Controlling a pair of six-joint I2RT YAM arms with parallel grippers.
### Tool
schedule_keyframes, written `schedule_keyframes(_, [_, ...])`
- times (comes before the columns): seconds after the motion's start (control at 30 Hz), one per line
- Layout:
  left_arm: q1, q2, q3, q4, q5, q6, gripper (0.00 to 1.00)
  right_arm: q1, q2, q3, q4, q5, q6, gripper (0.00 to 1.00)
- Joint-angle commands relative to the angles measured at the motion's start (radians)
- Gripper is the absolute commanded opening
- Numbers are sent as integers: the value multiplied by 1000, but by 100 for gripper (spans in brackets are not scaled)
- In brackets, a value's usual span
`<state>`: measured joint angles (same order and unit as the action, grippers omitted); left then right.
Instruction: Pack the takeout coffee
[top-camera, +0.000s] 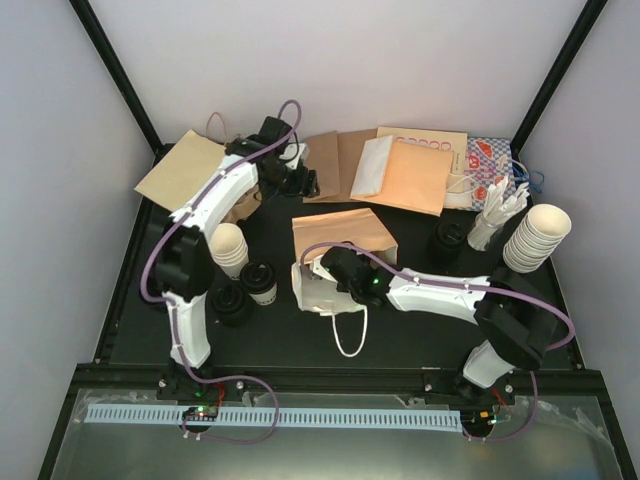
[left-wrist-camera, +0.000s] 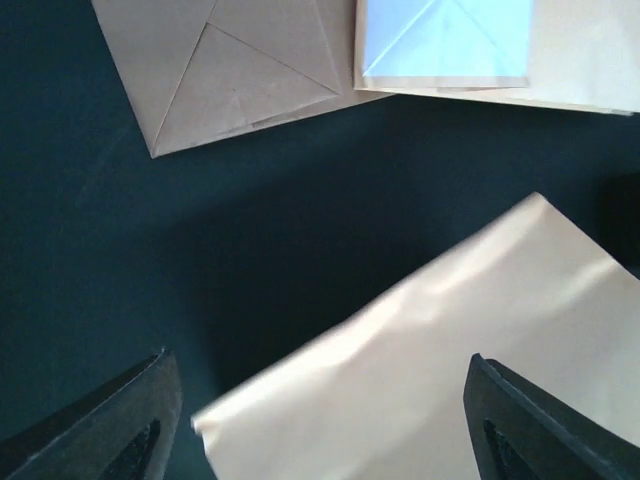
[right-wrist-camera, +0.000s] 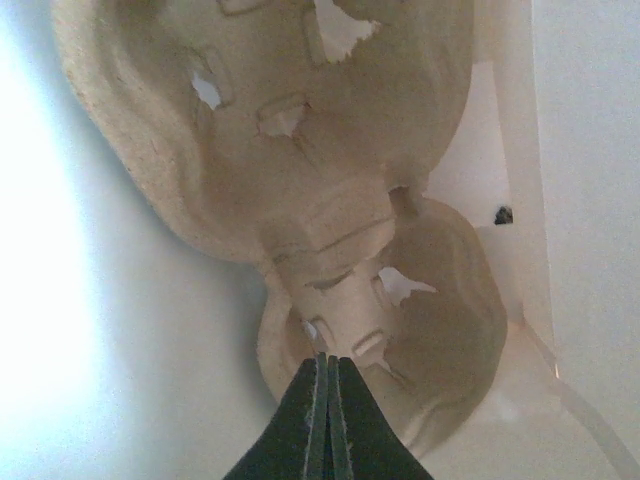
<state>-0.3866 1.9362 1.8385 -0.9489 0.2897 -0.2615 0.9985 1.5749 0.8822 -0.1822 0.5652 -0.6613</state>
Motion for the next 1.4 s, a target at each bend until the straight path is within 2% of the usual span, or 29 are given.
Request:
schedule_keyframes(0.0, [5,137,143,-103,34,32,77,16,11,-4,5,-33,-18,1])
schedule_keyframes(0.43, [-2,281,124,-70,107,24,64,25,29,12,16,-101,-48,1])
schedule_keyframes(0.7, [-4,272,8,-4,131,18,62,42,34,12,16,-136,-61,1])
schedule_keyframes(1.37, [-18,255,-107,37,240,57,52,53,135,95,-13,-169,-85,1])
